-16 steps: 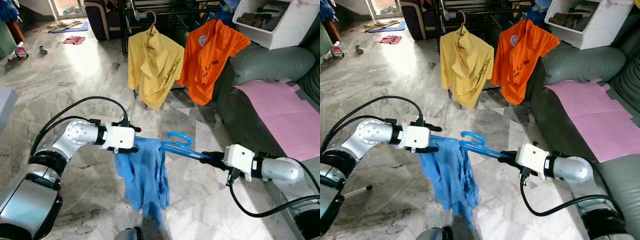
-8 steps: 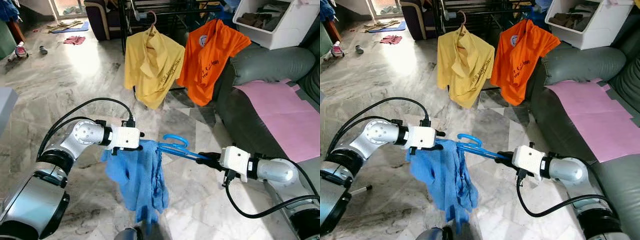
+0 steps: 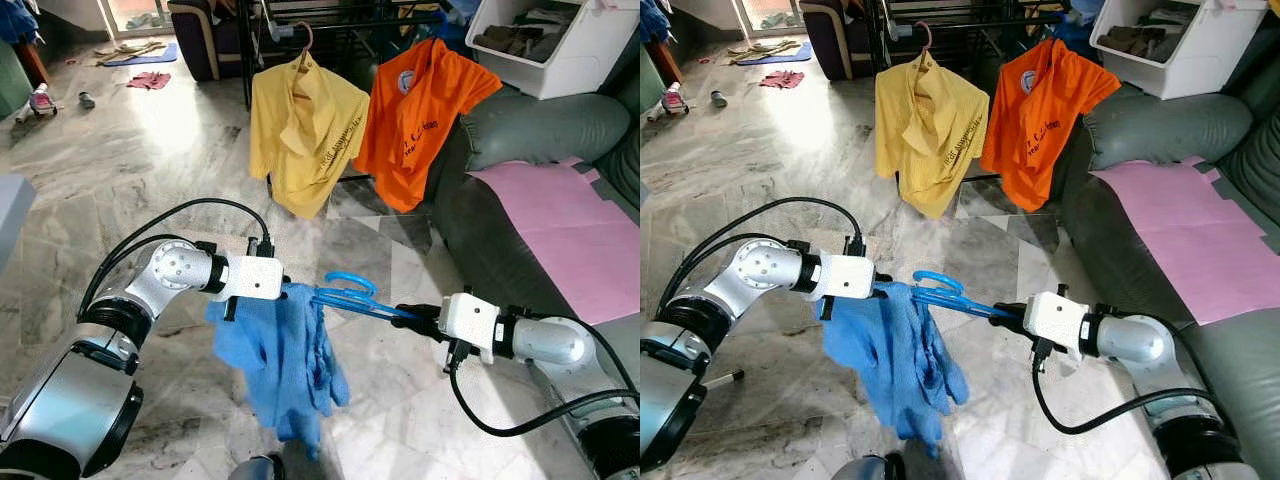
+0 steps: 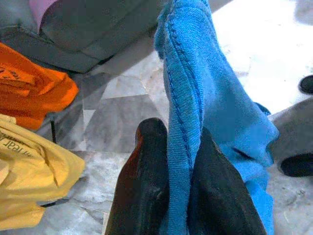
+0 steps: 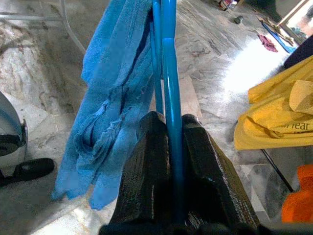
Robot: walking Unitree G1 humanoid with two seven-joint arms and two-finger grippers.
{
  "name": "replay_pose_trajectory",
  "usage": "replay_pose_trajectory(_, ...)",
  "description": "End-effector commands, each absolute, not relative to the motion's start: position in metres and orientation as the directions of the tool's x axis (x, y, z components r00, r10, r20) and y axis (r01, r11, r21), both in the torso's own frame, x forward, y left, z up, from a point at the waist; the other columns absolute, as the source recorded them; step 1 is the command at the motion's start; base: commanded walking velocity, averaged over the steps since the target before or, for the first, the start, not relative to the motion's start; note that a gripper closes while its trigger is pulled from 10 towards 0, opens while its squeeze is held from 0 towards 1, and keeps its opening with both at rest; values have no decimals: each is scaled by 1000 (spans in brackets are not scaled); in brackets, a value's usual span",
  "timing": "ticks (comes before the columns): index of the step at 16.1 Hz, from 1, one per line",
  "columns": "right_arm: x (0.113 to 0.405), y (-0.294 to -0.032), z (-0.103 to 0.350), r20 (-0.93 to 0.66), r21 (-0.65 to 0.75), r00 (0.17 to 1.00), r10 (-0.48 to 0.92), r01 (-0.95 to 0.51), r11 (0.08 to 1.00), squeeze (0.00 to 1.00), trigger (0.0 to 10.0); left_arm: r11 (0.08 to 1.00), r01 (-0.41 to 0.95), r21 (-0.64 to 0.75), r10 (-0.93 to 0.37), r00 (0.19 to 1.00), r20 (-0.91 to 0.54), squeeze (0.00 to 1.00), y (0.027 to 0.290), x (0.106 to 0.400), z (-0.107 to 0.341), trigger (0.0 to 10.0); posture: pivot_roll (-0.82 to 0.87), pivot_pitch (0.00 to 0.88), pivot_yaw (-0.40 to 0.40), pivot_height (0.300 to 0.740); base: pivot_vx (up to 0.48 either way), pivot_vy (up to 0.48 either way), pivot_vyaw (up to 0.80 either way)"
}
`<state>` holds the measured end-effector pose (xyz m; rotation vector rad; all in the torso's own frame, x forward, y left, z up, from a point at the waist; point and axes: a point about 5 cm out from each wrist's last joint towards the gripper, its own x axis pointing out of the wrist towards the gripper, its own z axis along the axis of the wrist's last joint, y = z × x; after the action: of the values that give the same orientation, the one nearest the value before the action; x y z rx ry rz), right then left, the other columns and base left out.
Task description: Hang hanger
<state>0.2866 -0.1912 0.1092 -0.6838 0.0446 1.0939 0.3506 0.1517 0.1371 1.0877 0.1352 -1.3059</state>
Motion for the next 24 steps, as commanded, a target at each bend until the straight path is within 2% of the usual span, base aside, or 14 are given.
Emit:
replay_pose_trajectory(1, 290, -186, 115, -330, -515, 479, 813, -813, 270, 0, 10000, -144, 823, 550, -689, 316, -653, 0, 152, 352, 139, 0, -14, 65, -1, 740, 0, 0, 0)
replay_pose_trajectory(2, 291, -186, 115, -333, -510, 477, 814, -817, 270, 114, 10000, -147, 827, 543, -686, 310, -658, 0, 153, 351, 137, 0, -14, 65, -1, 740, 0, 0, 0)
replay_pose_trajectory(3, 292, -186, 115, -343, -485, 465, 816, -832, 270, 1000, 10000, -150, 832, 534, -682, 304, -665, 0, 154, 350, 135, 0, -10, 64, -5, 740, 0, 0, 0)
replay_pose_trajectory(5, 292, -186, 115, -350, -482, 457, 818, -837, 261, 1000, 10000, -131, 839, 528, -689, 306, -657, 0, 155, 349, 134, 0, -12, 60, -4, 740, 0, 0, 0)
replay_pose_trajectory(8, 293, -194, 118, -387, -491, 455, 802, -838, 238, 1000, 10000, -56, 827, 559, -721, 354, -596, 0, 156, 350, 134, 0, -22, 49, -8, 740, 0, 0, 0)
replay_pose_trajectory(10, 294, -203, 118, -455, -551, 469, 757, -816, 174, 1000, 10000, -49, 819, 572, -715, 371, -593, 0, 164, 346, 130, 0, -29, 47, -10, 740, 0, 0, 0)
replay_pose_trajectory(13, 310, -226, 133, -430, -681, 634, 643, -695, 231, 1000, 10000, 7, 816, 578, -690, 423, -588, 0, 180, 342, 125, 0, -20, 44, -25, 740, 0, 0, 0)
replay_pose_trajectory(16, 323, -236, 155, -338, -765, 735, 587, -578, 283, 1000, 10000, 66, 805, 590, -692, 463, -554, 0, 183, 340, 123, 0, -20, 46, -27, 740, 0, 0, 0)
replay_pose_trajectory(19, 335, -247, 176, -179, -845, 854, 489, -388, 368, 1000, 10000, 241, 761, 602, -681, 574, -454, 0, 186, 339, 121, 0, -25, 50, -23, 740, 0, 0, 0)
replay_pose_trajectory(20, 336, -251, 181, -113, -859, 887, 448, -314, 405, 1000, 10000, 324, 728, 604, -665, 629, -403, 0, 190, 335, 118, 0, -30, 52, -17, 740, 0, 0, 0)
replay_pose_trajectory(22, 335, -256, 184, -52, -857, 917, 396, -245, 453, 1000, 10000, 427, 691, 583, -647, 684, -337, 0, 193, 330, 117, 0, -33, 60, -11, 740, 0, 0, 0)
replay_pose_trajectory(23, 336, -265, 189, 62, -769, 956, 286, -137, 624, 1000, 10000, 620, 606, 499, -579, 782, -230, 0, 194, 326, 115, 0, -21, 62, -11, 740, 0, 0, 0)
replay_pose_trajectory(24, 336, -266, 189, 75, -741, 961, 267, -126, 660, 1000, 10000, 637, 599, 485, -573, 789, -222, 0, 194, 325, 115, 0, -21, 62, -11, 740, 0, 0, 0)
